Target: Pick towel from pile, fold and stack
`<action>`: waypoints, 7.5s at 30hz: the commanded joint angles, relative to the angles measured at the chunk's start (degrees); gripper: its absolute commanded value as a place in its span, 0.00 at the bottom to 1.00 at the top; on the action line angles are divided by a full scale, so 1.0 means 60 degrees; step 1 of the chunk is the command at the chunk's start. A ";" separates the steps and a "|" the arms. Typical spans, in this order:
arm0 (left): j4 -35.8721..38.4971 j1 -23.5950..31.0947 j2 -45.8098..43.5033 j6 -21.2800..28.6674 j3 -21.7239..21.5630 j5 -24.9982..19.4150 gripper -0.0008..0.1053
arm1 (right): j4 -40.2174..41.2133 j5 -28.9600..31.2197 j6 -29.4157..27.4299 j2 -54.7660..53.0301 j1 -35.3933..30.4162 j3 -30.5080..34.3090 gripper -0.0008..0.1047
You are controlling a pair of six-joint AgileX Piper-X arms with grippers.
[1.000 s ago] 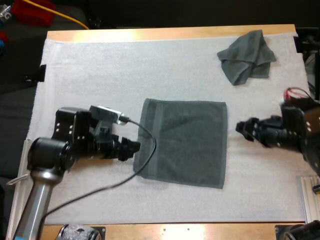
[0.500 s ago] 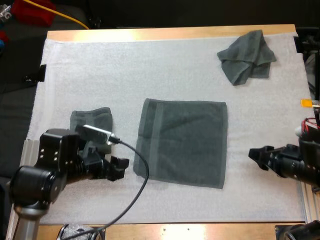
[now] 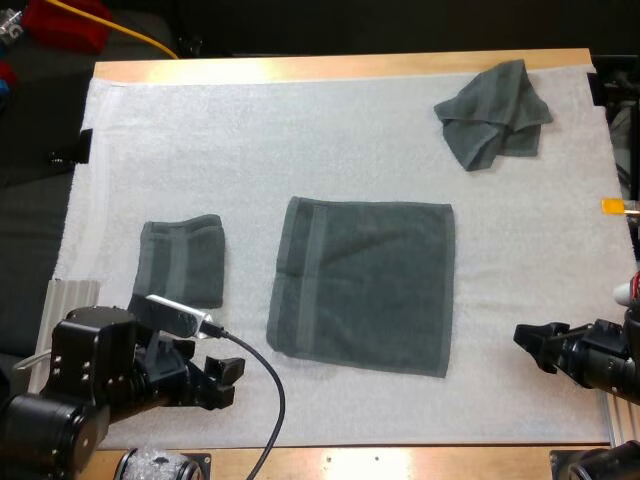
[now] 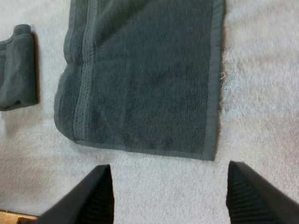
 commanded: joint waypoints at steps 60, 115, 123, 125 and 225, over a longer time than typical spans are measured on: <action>0.0275 -0.0004 0.0548 -0.0063 0.0001 -0.0017 0.66 | -0.7097 -0.3487 0.1724 0.5405 0.0010 0.4929 0.50; -0.1008 -0.0004 0.2788 0.0294 0.0001 0.0051 0.66 | -0.8888 -0.1710 0.3410 0.6889 0.2117 0.4929 0.01; -0.1679 -0.0004 0.3293 0.0305 0.1011 0.0486 0.66 | -0.8888 -0.1770 0.3410 0.6889 0.2117 0.4929 0.01; -0.2005 -0.0004 0.3293 0.0305 0.1571 0.0486 0.66 | -0.8888 -0.1789 0.3410 0.6889 0.2117 0.4929 0.01; -0.3352 -0.2700 0.5917 0.0739 0.3365 0.0271 0.01 | -0.6663 -0.2846 0.3486 0.3665 0.2122 0.4638 0.01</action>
